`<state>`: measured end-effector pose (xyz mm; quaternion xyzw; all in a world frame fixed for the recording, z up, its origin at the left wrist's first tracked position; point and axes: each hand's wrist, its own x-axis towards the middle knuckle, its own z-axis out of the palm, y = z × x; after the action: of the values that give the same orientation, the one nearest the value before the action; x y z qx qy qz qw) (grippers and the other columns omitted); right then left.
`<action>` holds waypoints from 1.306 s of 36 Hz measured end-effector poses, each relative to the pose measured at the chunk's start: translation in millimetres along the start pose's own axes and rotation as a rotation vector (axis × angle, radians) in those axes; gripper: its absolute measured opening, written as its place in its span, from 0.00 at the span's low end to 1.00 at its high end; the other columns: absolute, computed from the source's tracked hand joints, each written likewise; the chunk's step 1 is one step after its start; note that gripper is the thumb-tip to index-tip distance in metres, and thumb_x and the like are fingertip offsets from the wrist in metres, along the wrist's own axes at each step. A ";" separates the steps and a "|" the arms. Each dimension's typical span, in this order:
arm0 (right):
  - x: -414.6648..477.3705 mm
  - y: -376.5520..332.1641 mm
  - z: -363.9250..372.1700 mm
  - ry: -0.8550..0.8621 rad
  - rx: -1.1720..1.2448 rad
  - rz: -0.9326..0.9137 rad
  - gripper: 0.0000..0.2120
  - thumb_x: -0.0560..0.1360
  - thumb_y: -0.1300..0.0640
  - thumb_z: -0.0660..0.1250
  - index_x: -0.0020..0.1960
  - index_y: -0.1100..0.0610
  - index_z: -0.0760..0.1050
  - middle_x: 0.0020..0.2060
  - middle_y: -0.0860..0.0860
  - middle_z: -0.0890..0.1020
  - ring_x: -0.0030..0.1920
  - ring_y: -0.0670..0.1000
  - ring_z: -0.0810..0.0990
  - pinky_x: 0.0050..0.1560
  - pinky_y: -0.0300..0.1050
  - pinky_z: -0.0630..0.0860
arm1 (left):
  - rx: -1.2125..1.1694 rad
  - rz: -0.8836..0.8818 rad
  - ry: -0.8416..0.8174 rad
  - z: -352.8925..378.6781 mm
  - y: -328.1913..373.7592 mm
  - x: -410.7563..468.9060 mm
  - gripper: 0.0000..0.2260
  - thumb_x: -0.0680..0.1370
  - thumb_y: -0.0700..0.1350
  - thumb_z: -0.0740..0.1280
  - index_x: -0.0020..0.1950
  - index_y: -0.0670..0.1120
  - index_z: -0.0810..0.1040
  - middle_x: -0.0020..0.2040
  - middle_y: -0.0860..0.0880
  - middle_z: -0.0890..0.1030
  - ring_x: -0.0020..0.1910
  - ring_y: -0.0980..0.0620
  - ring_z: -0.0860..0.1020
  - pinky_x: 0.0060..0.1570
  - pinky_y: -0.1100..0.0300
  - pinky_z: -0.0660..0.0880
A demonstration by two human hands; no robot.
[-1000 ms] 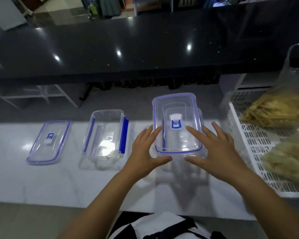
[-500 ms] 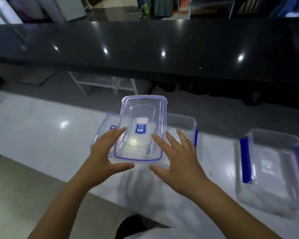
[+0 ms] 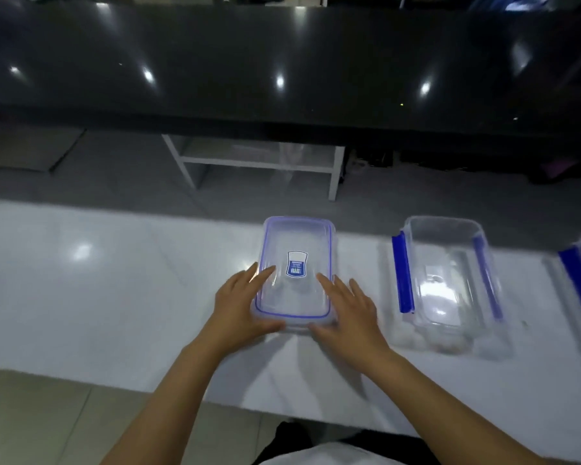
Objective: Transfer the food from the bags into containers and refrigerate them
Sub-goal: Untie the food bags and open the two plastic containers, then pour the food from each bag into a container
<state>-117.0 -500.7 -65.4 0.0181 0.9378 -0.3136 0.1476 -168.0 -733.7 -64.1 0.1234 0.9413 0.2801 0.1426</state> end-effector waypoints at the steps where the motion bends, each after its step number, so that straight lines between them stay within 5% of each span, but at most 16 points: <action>1: 2.0 0.7 4.1 0.010 -0.014 0.005 0.41 0.74 0.37 0.66 0.79 0.37 0.46 0.81 0.47 0.55 0.80 0.56 0.46 0.77 0.55 0.47 | 0.019 0.001 -0.004 2.7 -4.6 4.4 0.48 0.62 0.71 0.72 0.78 0.61 0.59 0.79 0.53 0.63 0.76 0.47 0.62 0.75 0.50 0.58; 16: 3.4 14.4 17.3 0.064 -0.010 -0.022 0.37 0.73 0.31 0.58 0.73 0.25 0.38 0.81 0.43 0.51 0.79 0.44 0.39 0.74 0.44 0.41 | -0.022 0.090 0.042 21.7 -24.8 5.2 0.45 0.66 0.75 0.66 0.79 0.60 0.57 0.80 0.53 0.60 0.79 0.50 0.55 0.74 0.56 0.48; 21: -0.9 13.6 11.7 -0.002 -0.060 -0.009 0.42 0.76 0.37 0.64 0.71 0.25 0.31 0.81 0.44 0.47 0.80 0.49 0.39 0.76 0.50 0.39 | 0.020 0.052 -0.066 14.8 -19.8 5.6 0.50 0.64 0.72 0.73 0.79 0.66 0.48 0.82 0.50 0.54 0.80 0.49 0.51 0.77 0.47 0.52; 24: -17.3 7.2 1.3 0.002 -0.054 0.021 0.42 0.76 0.35 0.64 0.70 0.23 0.31 0.81 0.41 0.44 0.80 0.48 0.38 0.73 0.49 0.36 | -0.016 0.039 -0.069 2.9 -6.0 0.1 0.48 0.63 0.76 0.67 0.78 0.68 0.48 0.82 0.50 0.52 0.80 0.47 0.51 0.76 0.46 0.53; 31: -105.8 30.8 -45.2 0.198 -0.042 0.072 0.34 0.74 0.26 0.53 0.70 0.22 0.34 0.77 0.31 0.39 0.75 0.39 0.32 0.73 0.49 0.35 | 0.054 0.223 -0.012 -2.8 89.5 -14.3 0.41 0.70 0.74 0.60 0.79 0.59 0.59 0.82 0.48 0.54 0.81 0.43 0.53 0.76 0.39 0.55; 37: -208.5 106.6 -102.2 0.375 -0.011 0.259 0.32 0.74 0.26 0.55 0.68 0.20 0.37 0.74 0.29 0.37 0.78 0.41 0.36 0.77 0.52 0.39 | 0.172 0.386 -0.122 53.5 199.6 -34.6 0.40 0.69 0.75 0.51 0.78 0.67 0.42 0.78 0.60 0.33 0.79 0.52 0.35 0.77 0.47 0.40; 42: -304.3 178.5 -142.6 0.535 0.124 0.387 0.31 0.71 0.24 0.56 0.71 0.25 0.48 0.78 0.35 0.46 0.80 0.45 0.41 0.79 0.57 0.45 | 0.254 0.540 -0.169 128.5 284.8 -65.3 0.33 0.72 0.73 0.49 0.74 0.72 0.39 0.77 0.61 0.30 0.80 0.52 0.35 0.78 0.48 0.39; 47: -387.8 249.4 -172.0 0.620 0.167 0.490 0.31 0.76 0.37 0.65 0.72 0.28 0.51 0.76 0.34 0.50 0.80 0.45 0.45 0.78 0.54 0.48 | 0.253 0.637 -0.249 204.3 357.2 -91.9 0.32 0.75 0.72 0.53 0.71 0.76 0.35 0.73 0.66 0.25 0.76 0.58 0.29 0.72 0.54 0.31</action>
<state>239.6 -175.7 31.7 0.3468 0.8771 -0.3239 -0.0741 40.8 -371.6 -8.8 0.4602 0.8582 0.1748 0.1456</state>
